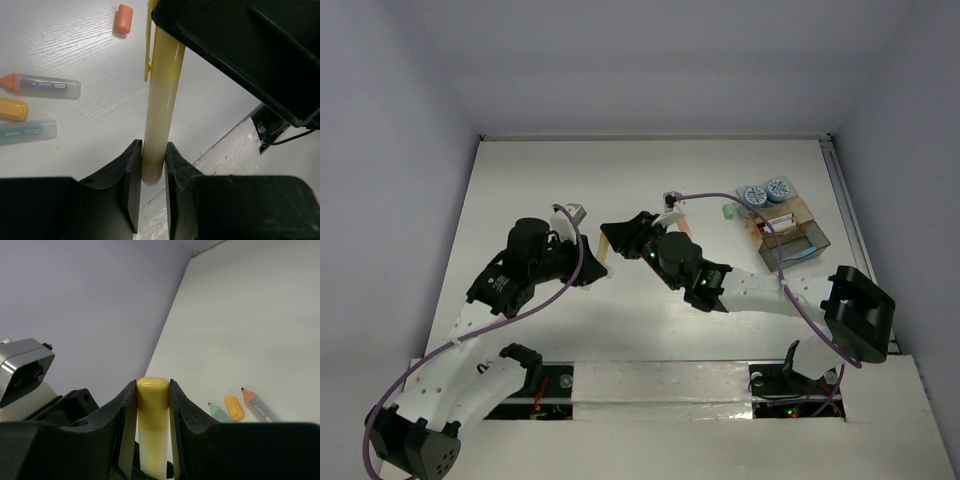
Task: Sort the stationery into containers
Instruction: Close the pen cap on the pen, then place the pen in the storage box.
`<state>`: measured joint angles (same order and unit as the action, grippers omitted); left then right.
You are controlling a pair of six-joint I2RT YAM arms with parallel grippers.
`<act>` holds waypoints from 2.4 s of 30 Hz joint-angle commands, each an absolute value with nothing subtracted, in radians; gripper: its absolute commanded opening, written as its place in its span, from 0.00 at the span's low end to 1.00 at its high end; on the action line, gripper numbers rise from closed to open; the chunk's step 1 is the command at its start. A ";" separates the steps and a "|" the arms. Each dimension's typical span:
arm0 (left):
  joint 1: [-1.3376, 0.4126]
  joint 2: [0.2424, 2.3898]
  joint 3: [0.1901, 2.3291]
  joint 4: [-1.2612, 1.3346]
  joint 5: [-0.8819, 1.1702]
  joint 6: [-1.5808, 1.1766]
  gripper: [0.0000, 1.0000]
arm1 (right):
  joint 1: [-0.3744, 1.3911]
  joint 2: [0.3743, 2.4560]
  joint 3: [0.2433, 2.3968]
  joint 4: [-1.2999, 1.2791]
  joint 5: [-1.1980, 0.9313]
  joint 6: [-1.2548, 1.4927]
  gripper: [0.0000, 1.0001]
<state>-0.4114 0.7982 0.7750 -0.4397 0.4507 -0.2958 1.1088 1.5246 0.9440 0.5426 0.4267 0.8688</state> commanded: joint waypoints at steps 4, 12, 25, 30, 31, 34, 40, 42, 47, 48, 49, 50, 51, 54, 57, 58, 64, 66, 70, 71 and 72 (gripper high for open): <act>-0.370 0.813 0.897 0.118 0.298 -0.374 0.00 | 1.276 1.525 0.885 0.273 0.175 0.859 0.00; -0.411 0.807 0.848 0.109 0.365 -0.364 0.22 | 1.077 1.405 0.949 0.218 0.178 0.795 0.00; -0.442 0.726 0.825 0.051 0.333 -0.301 0.88 | 0.557 1.327 1.145 0.091 0.265 0.675 0.00; -0.442 0.718 0.830 0.026 0.325 -0.299 0.99 | 0.398 1.160 0.935 -0.049 0.446 0.646 0.00; -0.452 0.715 0.830 0.023 0.324 -0.301 0.99 | 0.324 1.129 0.908 -0.070 0.463 0.644 0.00; -0.491 0.703 0.834 0.002 0.264 -0.285 0.99 | 0.226 1.014 0.807 -0.112 0.521 0.646 0.00; -0.558 0.678 0.844 -0.037 0.195 -0.259 0.99 | 0.042 0.977 0.741 -0.138 0.594 0.644 0.00; -0.567 0.675 0.844 -0.037 0.195 -0.258 0.99 | -0.001 0.992 0.726 -0.109 0.607 0.663 0.00; -0.577 0.672 0.844 -0.040 0.190 -0.253 0.99 | -0.038 1.080 0.726 -0.080 0.587 0.686 0.00; -0.577 0.672 0.844 -0.040 0.187 -0.253 0.99 | -0.047 1.094 0.735 -0.090 0.609 0.689 0.00; -0.577 0.672 0.845 -0.041 0.186 -0.252 0.99 | -0.057 1.103 0.732 -0.089 0.609 0.690 0.00; -0.577 0.672 0.845 -0.041 0.184 -0.252 0.99 | -0.057 1.114 0.727 -0.084 0.604 0.695 0.00; -0.577 0.673 0.845 -0.043 0.184 -0.252 0.99 | -0.057 1.118 0.721 -0.077 0.594 0.699 0.00; -0.586 0.680 0.845 -0.043 0.186 -0.252 0.99 | -0.066 1.134 0.692 -0.061 0.586 0.716 0.04; -0.586 0.683 0.845 -0.043 0.186 -0.250 0.99 | -0.066 1.155 0.680 -0.049 0.569 0.727 0.10; -0.586 0.684 0.845 -0.043 0.186 -0.250 0.99 | -0.066 1.160 0.677 -0.046 0.566 0.730 0.12; -0.586 0.687 0.845 -0.044 0.186 -0.247 0.99 | -0.066 1.149 0.672 -0.046 0.565 0.716 0.36; -0.586 0.690 0.845 -0.046 0.184 -0.247 0.99 | -0.066 1.134 0.672 -0.051 0.557 0.700 0.43; -0.586 0.692 0.847 -0.048 0.183 -0.247 0.99 | -0.066 1.085 0.692 -0.060 0.499 0.652 0.61; -0.586 0.693 0.847 -0.048 0.183 -0.247 0.99 | -0.066 1.069 0.698 -0.060 0.480 0.619 0.63; -0.586 0.695 0.847 -0.049 0.181 -0.247 0.99 | -0.066 1.066 0.706 -0.058 0.457 0.603 0.67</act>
